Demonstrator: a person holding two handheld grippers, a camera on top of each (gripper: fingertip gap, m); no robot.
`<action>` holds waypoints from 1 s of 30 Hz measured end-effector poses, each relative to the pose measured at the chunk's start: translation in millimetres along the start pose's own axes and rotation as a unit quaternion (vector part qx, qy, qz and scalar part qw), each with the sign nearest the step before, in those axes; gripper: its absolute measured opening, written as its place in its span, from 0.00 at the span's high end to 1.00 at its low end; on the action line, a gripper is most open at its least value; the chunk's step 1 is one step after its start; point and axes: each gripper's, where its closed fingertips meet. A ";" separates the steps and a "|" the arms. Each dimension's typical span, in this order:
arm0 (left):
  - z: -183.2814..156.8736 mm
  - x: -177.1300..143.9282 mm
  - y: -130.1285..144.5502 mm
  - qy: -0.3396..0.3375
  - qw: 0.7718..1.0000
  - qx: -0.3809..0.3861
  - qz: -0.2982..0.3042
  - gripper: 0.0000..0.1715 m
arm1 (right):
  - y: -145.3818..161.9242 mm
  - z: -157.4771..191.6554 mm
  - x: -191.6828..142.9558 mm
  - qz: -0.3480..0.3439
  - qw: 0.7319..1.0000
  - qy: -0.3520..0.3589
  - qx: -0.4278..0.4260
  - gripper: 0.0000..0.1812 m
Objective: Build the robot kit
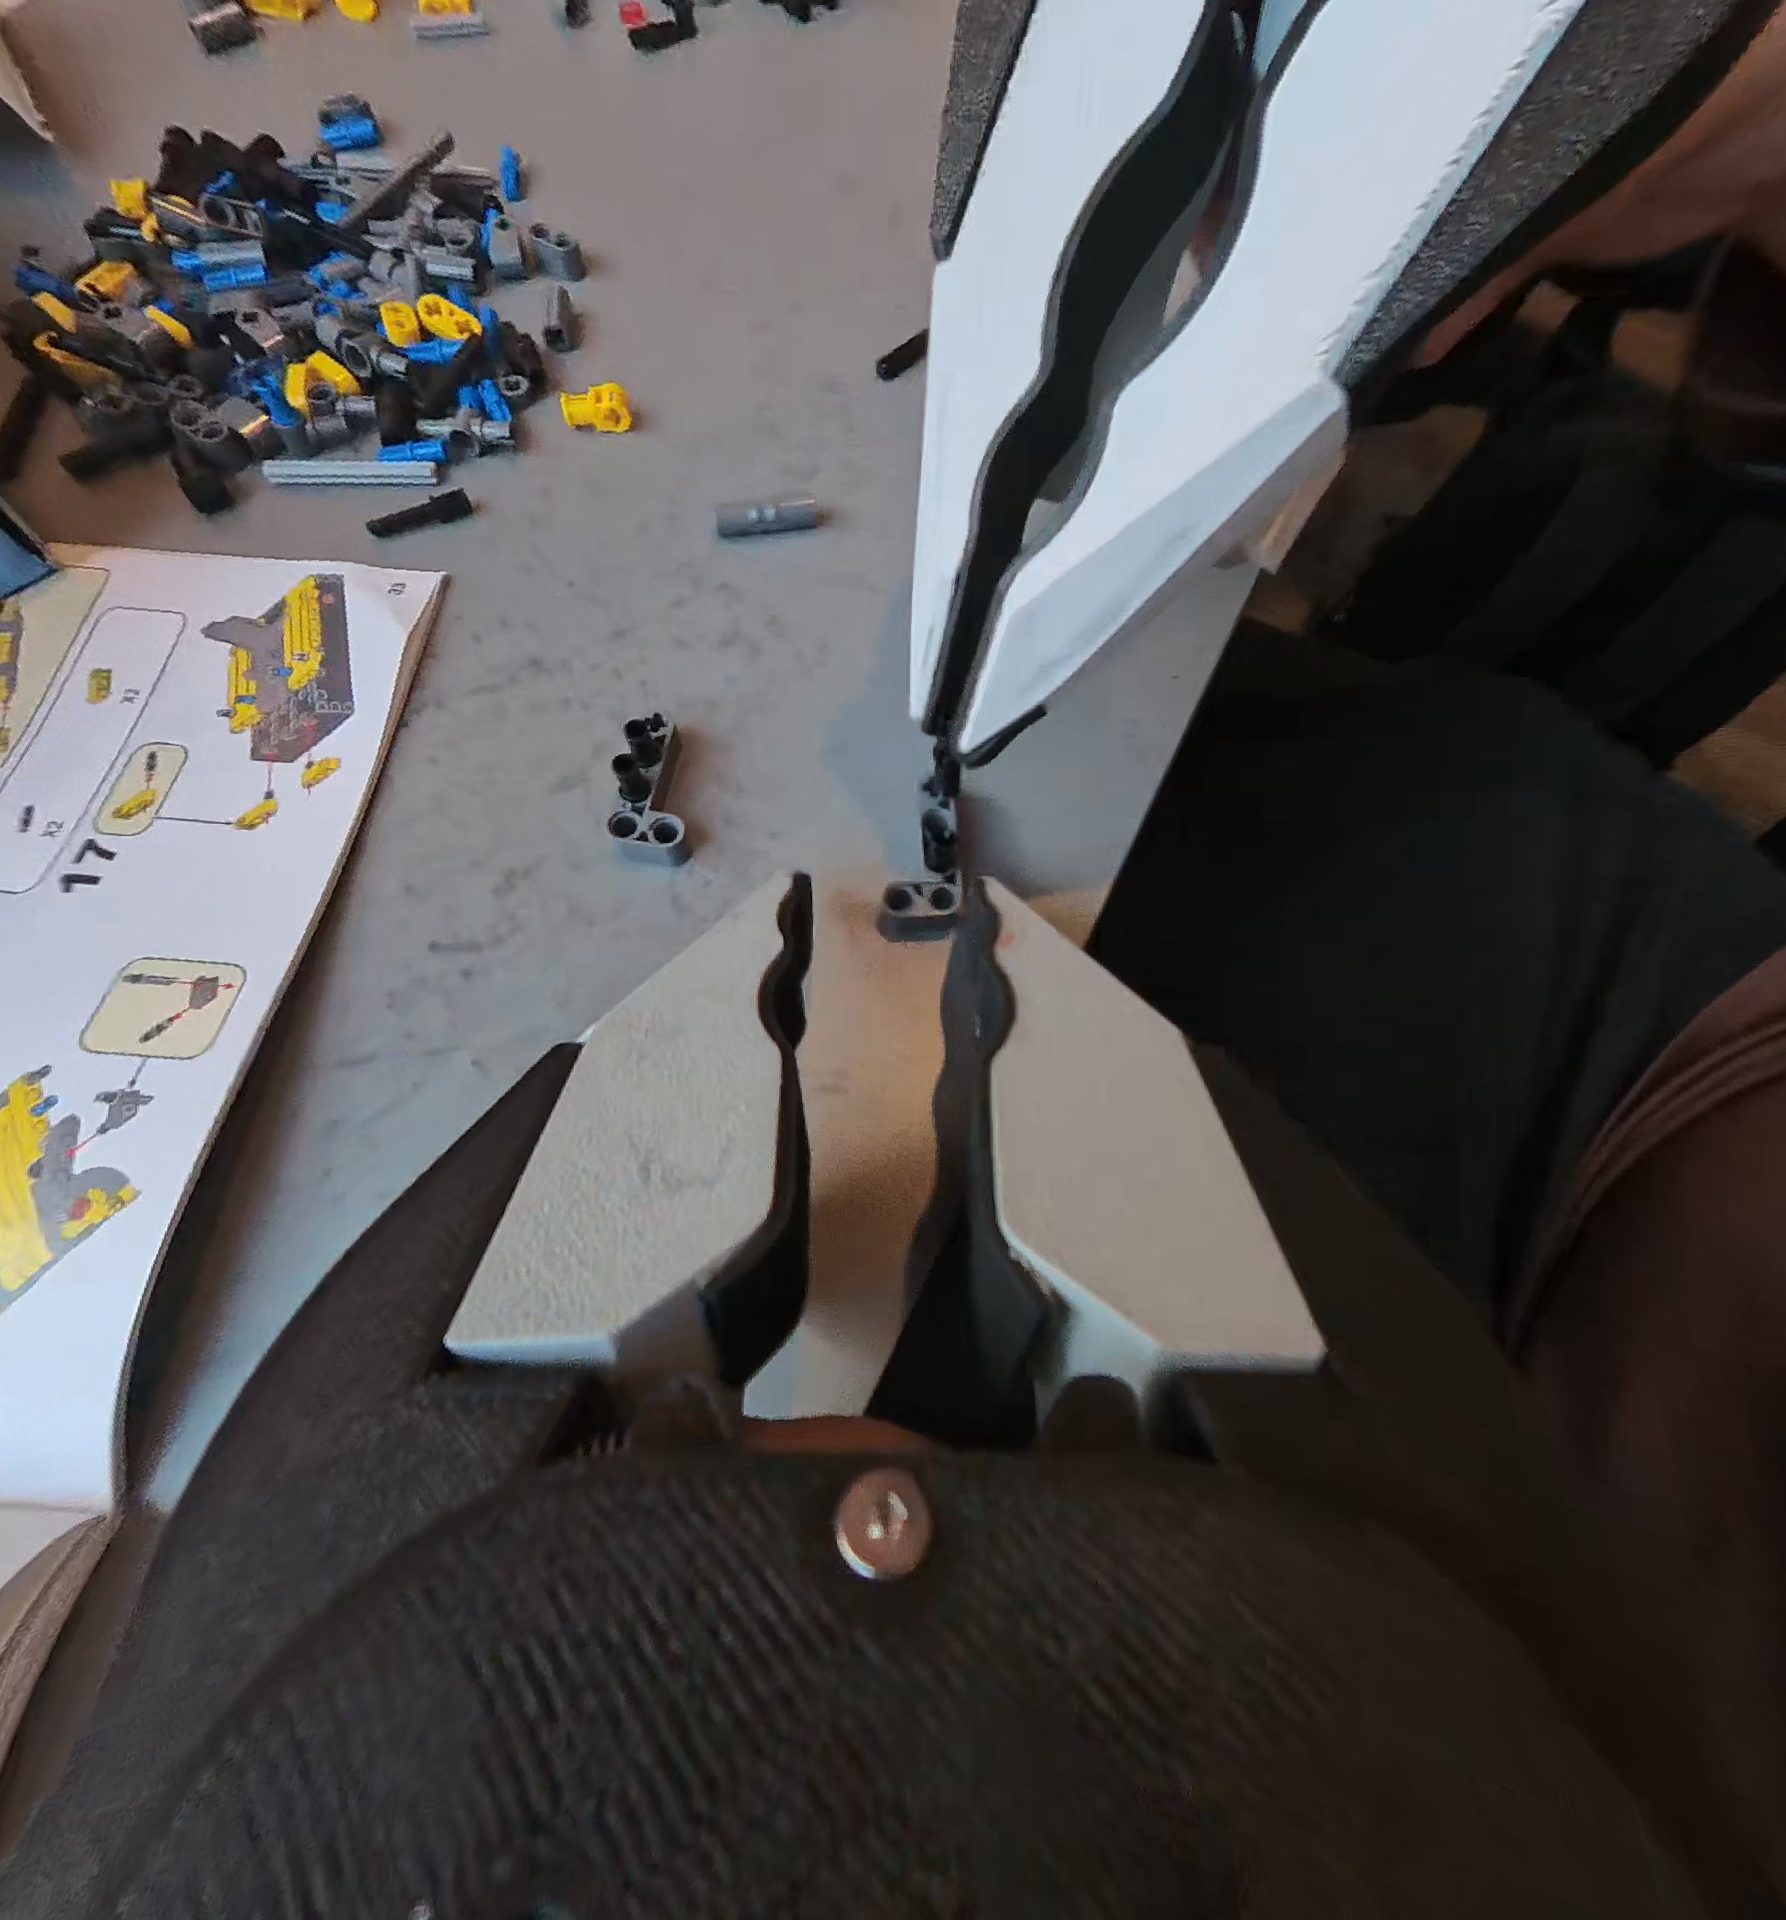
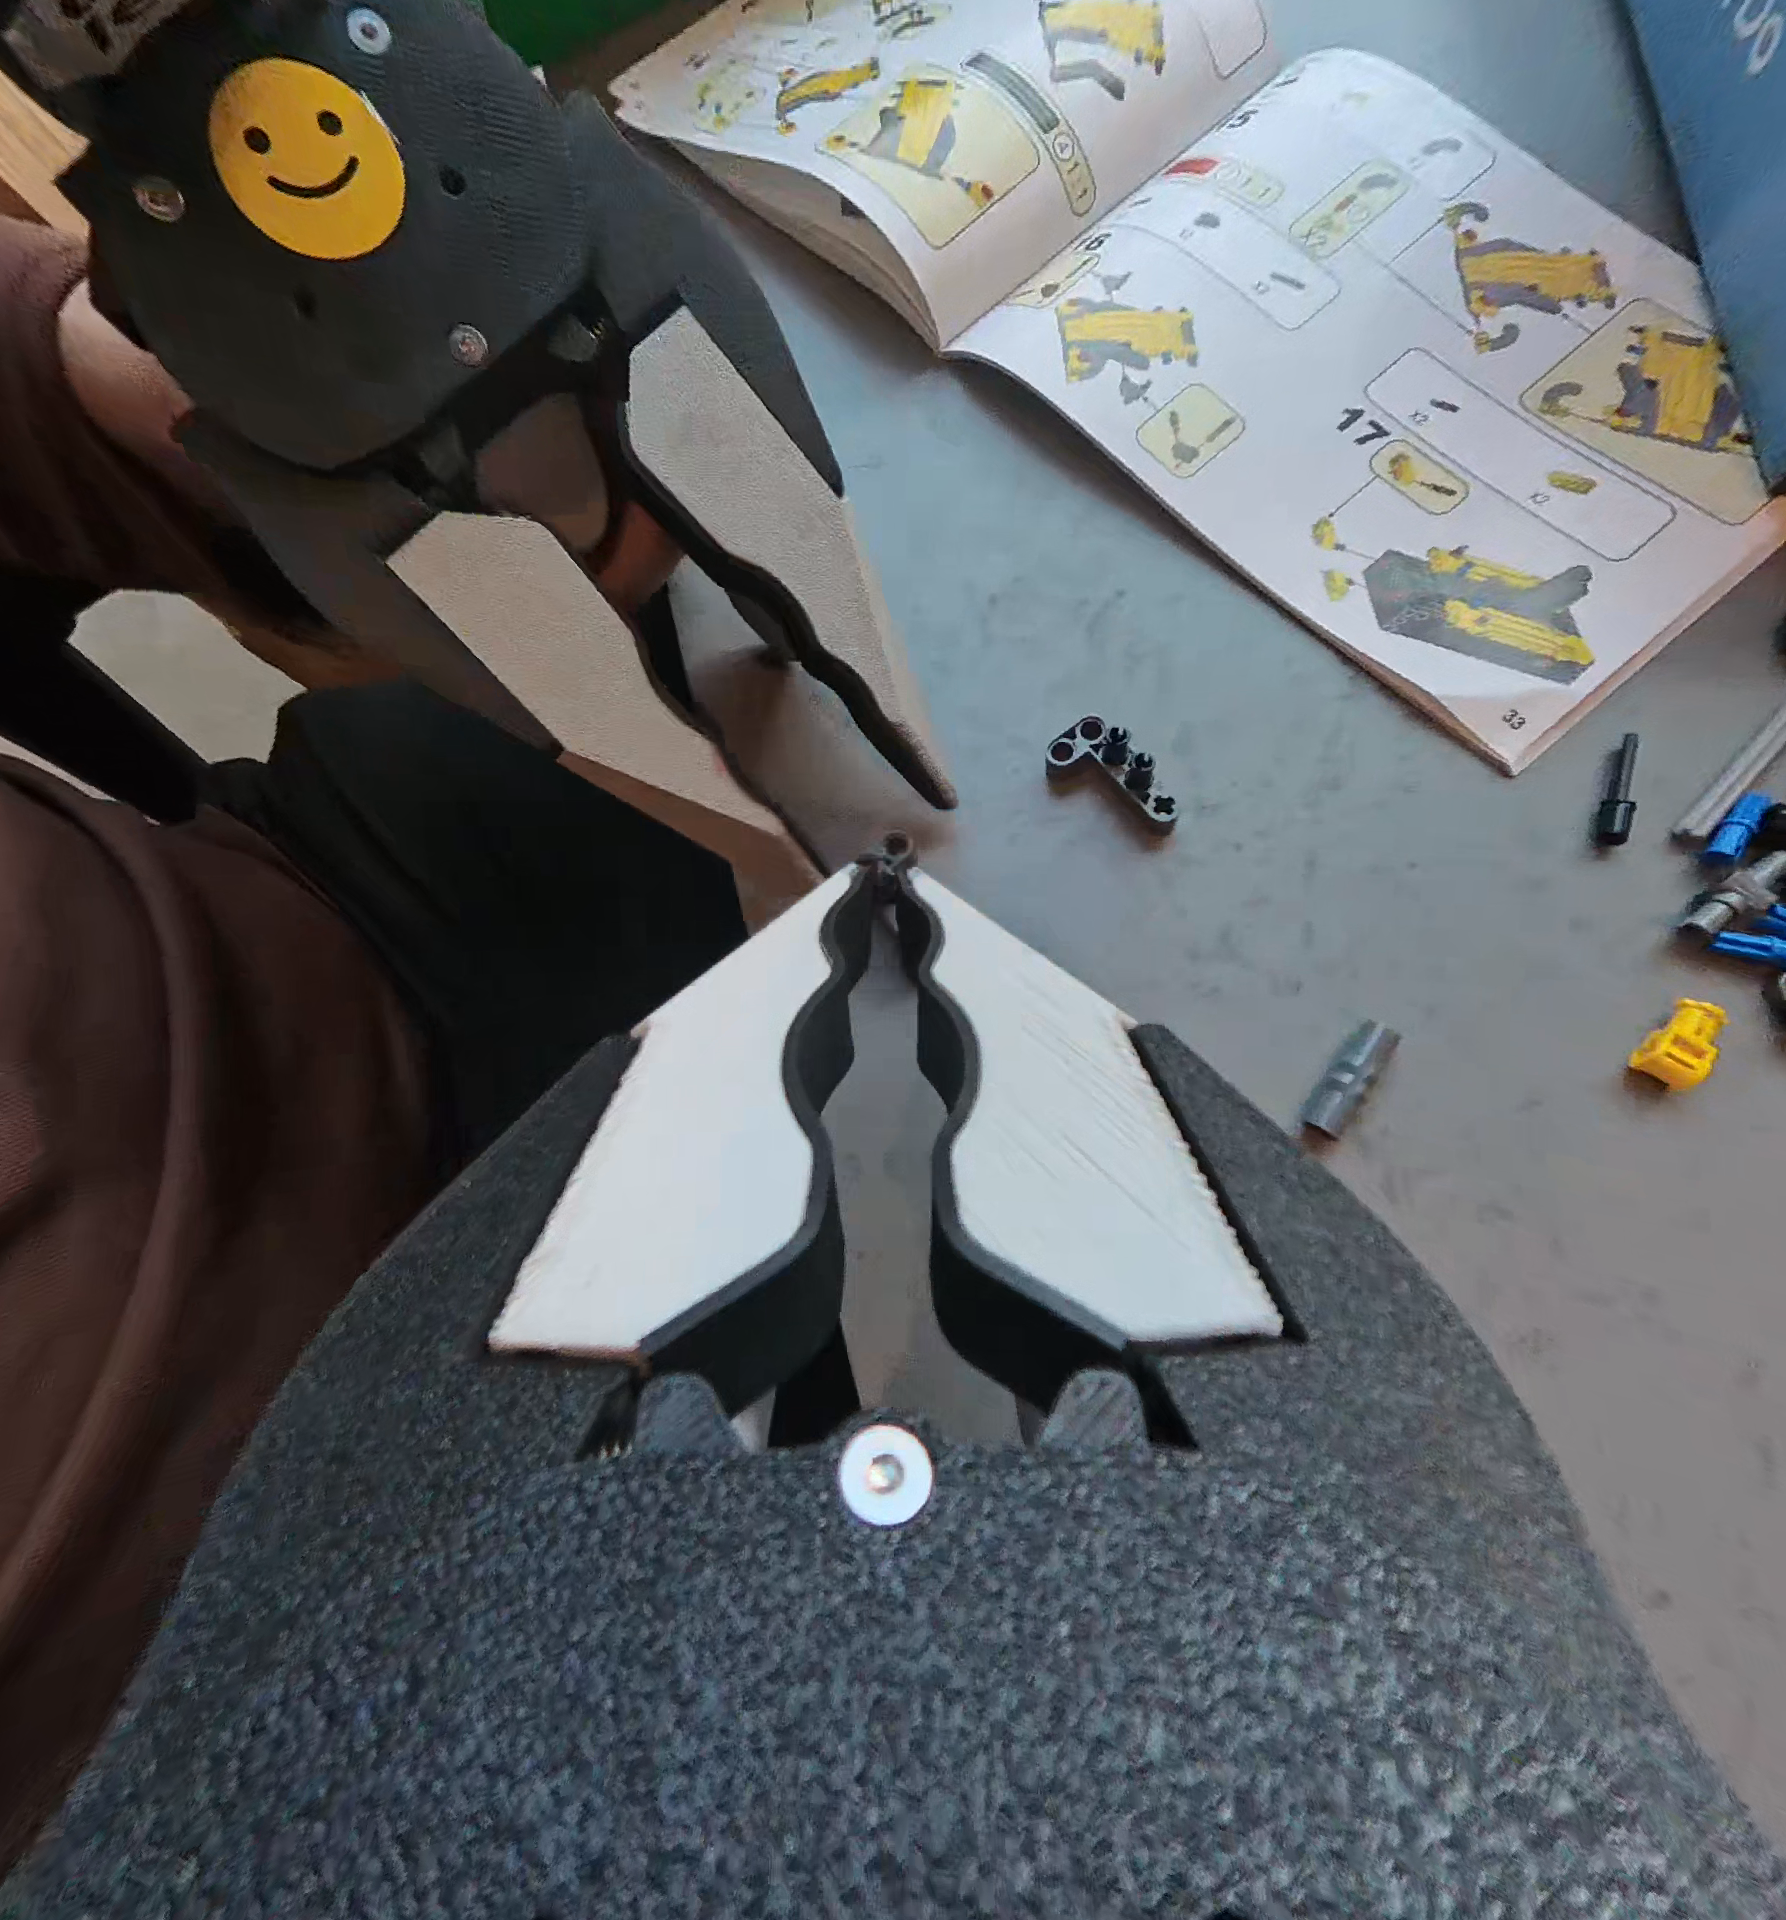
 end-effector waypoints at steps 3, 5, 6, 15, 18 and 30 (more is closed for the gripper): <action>-4.3 3.2 -0.7 0.008 1.000 0.000 0.007 0.84 | 5.7 -1.6 5.1 0.012 1.000 0.006 -0.002 0.98; -4.9 3.9 -1.3 0.013 1.000 -0.006 0.010 0.83 | 8.3 -4.5 6.5 0.016 1.000 0.015 -0.002 0.98; -4.9 3.8 -1.4 0.016 1.000 -0.007 0.011 0.83 | 8.6 -4.8 6.6 0.016 1.000 0.014 -0.001 0.98; -5.6 1.8 -2.3 0.022 0.997 0.065 0.032 0.88 | 9.8 -4.0 8.0 0.028 0.999 0.017 -0.010 0.98; -6.2 -0.8 -8.6 0.034 0.996 0.077 0.029 0.85 | 9.5 -3.2 7.9 0.025 1.000 0.014 -0.008 0.98; -10.3 6.3 0.7 0.048 0.994 0.084 0.055 0.89 | 10.9 0.0 5.0 0.035 0.999 0.004 -0.011 0.98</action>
Point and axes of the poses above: each gripper's, where its closed fingertips meet, x out along the fingers, y out of its underside, z = x × y across the jaws, and after that the axes turned 14 degrees about -x, right-handed
